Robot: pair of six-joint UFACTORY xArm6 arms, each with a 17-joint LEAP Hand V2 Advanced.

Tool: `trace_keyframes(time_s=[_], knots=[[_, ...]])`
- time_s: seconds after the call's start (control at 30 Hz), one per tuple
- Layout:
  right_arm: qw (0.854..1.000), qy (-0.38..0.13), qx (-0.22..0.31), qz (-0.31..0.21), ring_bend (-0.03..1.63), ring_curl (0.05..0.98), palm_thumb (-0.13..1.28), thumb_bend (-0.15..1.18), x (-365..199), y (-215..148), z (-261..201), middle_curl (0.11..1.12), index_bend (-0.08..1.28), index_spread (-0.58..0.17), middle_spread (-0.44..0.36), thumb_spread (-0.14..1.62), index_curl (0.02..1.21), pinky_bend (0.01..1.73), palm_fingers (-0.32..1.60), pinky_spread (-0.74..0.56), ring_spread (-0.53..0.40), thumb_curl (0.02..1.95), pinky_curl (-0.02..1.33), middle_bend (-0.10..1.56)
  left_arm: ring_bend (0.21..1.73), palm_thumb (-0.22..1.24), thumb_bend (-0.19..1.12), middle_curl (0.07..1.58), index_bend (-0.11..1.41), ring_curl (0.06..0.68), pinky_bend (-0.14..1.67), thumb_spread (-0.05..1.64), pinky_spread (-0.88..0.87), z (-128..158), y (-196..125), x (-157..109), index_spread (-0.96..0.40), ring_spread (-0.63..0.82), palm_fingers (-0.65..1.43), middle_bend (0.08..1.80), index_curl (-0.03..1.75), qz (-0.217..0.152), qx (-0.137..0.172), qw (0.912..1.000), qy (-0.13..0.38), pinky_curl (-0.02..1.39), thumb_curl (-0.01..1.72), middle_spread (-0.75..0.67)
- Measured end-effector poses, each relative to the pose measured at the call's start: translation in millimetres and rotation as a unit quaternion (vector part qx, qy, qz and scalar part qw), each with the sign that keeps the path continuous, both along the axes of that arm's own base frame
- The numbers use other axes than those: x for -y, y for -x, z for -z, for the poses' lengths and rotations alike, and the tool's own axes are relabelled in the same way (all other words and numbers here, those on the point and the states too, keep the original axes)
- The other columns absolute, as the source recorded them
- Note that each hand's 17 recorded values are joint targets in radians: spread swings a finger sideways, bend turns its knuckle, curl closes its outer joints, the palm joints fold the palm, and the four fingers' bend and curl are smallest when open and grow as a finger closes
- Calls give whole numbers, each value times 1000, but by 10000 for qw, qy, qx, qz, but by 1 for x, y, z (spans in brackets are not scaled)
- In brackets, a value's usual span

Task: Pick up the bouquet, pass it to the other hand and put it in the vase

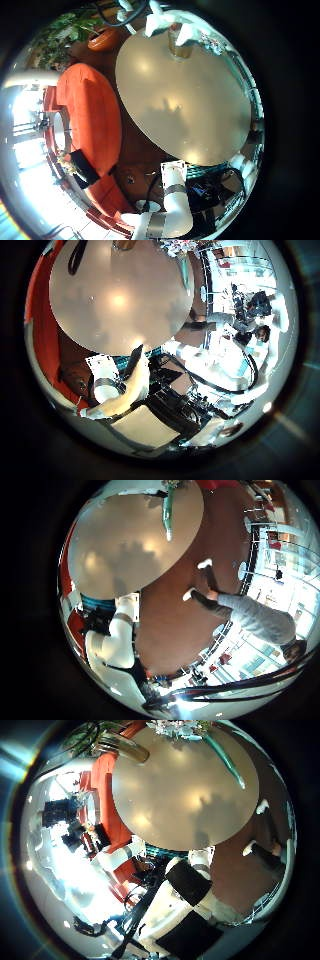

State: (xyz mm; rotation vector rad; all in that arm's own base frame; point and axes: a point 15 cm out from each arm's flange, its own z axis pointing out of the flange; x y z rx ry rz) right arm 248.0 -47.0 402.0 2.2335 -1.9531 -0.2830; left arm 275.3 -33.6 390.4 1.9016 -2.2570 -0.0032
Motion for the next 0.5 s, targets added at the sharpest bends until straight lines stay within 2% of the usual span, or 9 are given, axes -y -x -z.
trace_keyframes(time_s=[0.1,0.3,0.5], knots=[[9998,32,-62,182,519,155,507,-16,17,6,4,350,167,-400,-10,1237,294,575,148,384,164,352,155,212,474,366,-21,336,174,204,191,1105,508,1,-1,0,-7,523,163,198,362,-49,-6,9999,98,285,326,341],[9998,53,-54,188,513,167,510,-13,22,6,3,347,168,-398,-78,1242,296,541,182,389,162,342,167,205,472,370,-21,343,175,202,189,1106,508,-6,3,-2,-9,522,165,199,358,-48,66,9999,86,285,328,339],[9996,-6,-62,258,519,178,512,-16,26,3,8,351,162,-397,-123,1249,290,522,225,386,143,335,176,219,467,372,-21,345,181,200,187,1111,507,1,9,13,-10,522,171,196,362,289,-43,9996,-17,282,329,332]])
